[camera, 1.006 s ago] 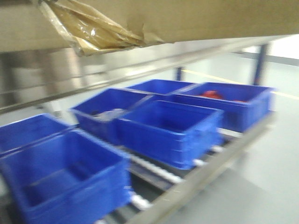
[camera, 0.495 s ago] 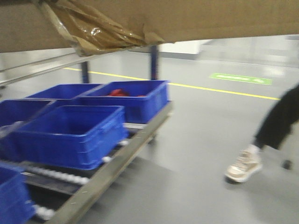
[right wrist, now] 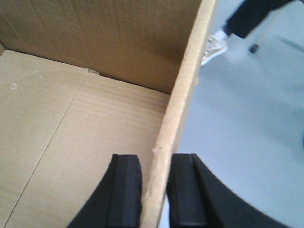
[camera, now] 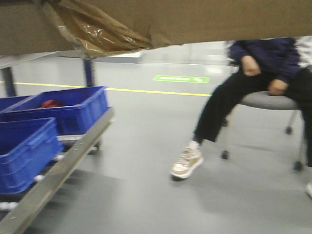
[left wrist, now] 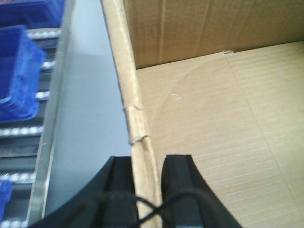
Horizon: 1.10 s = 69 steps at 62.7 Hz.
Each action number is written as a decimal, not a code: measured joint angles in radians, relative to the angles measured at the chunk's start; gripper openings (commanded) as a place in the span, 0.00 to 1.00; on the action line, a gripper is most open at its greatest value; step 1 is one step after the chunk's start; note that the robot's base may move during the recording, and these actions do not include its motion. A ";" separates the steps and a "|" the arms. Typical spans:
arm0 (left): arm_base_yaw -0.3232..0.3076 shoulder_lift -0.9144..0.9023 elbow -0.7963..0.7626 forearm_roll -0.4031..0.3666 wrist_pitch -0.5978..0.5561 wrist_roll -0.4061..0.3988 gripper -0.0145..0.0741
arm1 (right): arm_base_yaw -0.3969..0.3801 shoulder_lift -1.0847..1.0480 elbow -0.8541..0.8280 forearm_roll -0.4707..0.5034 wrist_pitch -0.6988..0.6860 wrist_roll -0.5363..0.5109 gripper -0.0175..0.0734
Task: Grab carton from right shelf to conveyor
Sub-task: 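Hold the carton with both grippers while driving toward the red conveyor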
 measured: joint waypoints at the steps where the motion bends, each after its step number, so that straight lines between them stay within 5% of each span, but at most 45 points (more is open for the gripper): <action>1: 0.000 0.000 0.000 0.000 0.000 0.000 0.14 | 0.000 0.000 0.000 0.000 0.000 0.000 0.12; 69: 0.000 0.000 0.000 0.000 0.000 0.000 0.14 | 0.000 0.000 0.000 0.000 0.000 0.000 0.12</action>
